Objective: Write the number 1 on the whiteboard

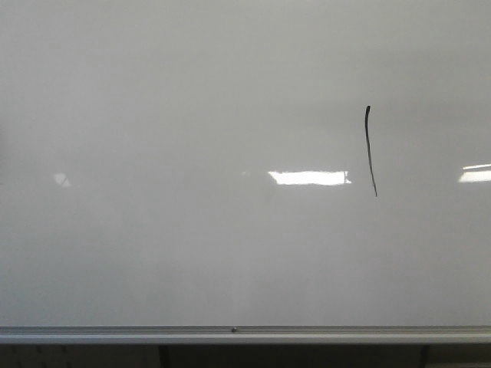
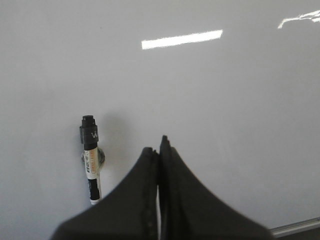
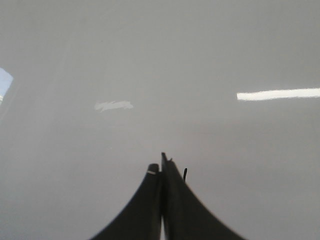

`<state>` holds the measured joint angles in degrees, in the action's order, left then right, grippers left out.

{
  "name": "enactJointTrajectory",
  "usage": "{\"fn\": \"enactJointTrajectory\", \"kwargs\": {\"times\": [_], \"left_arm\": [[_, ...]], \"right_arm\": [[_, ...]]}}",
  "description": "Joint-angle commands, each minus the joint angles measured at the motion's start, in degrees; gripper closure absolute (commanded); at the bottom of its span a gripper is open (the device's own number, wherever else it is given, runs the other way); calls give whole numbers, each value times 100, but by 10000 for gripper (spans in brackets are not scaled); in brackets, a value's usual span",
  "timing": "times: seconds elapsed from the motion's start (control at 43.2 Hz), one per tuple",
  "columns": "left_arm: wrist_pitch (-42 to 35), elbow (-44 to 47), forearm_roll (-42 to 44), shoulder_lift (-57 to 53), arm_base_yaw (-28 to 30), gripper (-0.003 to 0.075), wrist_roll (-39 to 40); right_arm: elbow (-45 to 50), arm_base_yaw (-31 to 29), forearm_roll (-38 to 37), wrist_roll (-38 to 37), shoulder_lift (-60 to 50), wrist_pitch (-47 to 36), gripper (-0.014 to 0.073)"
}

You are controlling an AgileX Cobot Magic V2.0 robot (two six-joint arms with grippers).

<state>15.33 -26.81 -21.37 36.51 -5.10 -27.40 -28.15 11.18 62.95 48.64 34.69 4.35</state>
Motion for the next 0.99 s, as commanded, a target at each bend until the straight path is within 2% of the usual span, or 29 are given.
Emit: {"fn": "enactJointTrajectory", "kwargs": {"times": [0.0,0.347,0.393,0.439,0.509,0.555,0.971], "left_arm": [[-415,-170,-86,-18,-40,741,51],[-504,-106,41,-35,-51,741,68],[-641,-42,290,-96,-52,741,339],[-753,65,949,-198,-52,741,1104],[-871,298,1926,-488,-52,741,2197],[-934,507,2224,-805,-52,741,2494],[-1118,2665,1956,-3833,392,741,2494]], "right_arm": [[-153,-40,57,32,9,-199,654],[-153,-40,57,32,9,-199,654],[-153,-40,57,32,9,-199,654],[-153,-40,57,32,9,-199,654],[-153,-40,57,32,9,-199,654],[-153,-40,57,32,9,-199,654],[-153,-40,57,32,9,-151,654]]}}
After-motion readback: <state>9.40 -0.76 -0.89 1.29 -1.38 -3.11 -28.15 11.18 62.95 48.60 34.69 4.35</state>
